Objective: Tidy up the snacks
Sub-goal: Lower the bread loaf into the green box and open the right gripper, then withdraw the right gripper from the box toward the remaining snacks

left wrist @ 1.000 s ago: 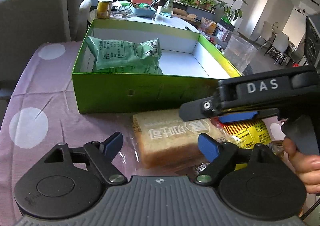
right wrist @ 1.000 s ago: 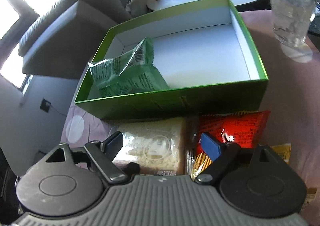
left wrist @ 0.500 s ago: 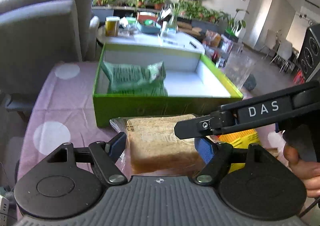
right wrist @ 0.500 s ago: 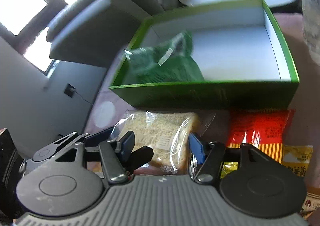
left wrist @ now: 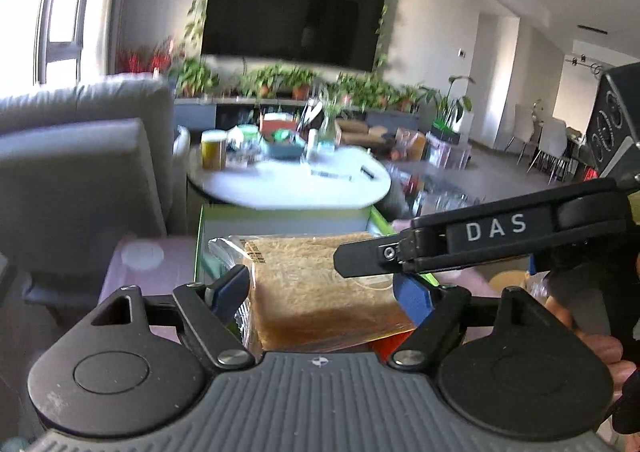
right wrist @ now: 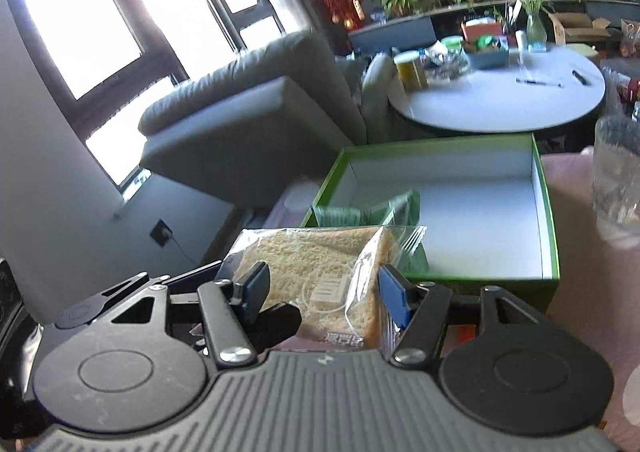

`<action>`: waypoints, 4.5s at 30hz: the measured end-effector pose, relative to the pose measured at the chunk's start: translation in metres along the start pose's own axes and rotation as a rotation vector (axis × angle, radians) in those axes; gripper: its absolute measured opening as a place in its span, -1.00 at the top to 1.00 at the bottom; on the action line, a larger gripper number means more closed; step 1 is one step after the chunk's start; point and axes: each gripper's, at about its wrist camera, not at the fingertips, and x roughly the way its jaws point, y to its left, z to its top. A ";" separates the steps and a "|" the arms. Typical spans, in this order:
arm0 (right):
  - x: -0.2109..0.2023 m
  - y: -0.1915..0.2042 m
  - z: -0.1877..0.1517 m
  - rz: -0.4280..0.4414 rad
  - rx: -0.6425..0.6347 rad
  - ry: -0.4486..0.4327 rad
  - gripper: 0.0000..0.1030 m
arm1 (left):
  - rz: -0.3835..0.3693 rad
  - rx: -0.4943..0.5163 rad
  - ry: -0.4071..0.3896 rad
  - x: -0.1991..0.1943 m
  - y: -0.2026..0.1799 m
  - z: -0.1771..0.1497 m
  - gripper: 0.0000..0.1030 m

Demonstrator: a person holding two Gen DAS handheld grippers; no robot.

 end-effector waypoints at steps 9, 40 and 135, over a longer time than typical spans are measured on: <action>-0.028 0.018 0.024 0.018 -0.027 -0.087 -0.22 | 0.008 0.038 -0.095 -0.026 -0.010 0.029 -0.52; 0.056 -0.034 0.055 -0.035 -0.020 -0.057 -0.20 | 0.036 0.065 0.055 0.115 0.029 0.043 -0.53; 0.022 -0.071 -0.070 -0.214 0.089 0.241 -0.37 | 0.145 -0.086 0.211 0.040 0.022 -0.069 -0.98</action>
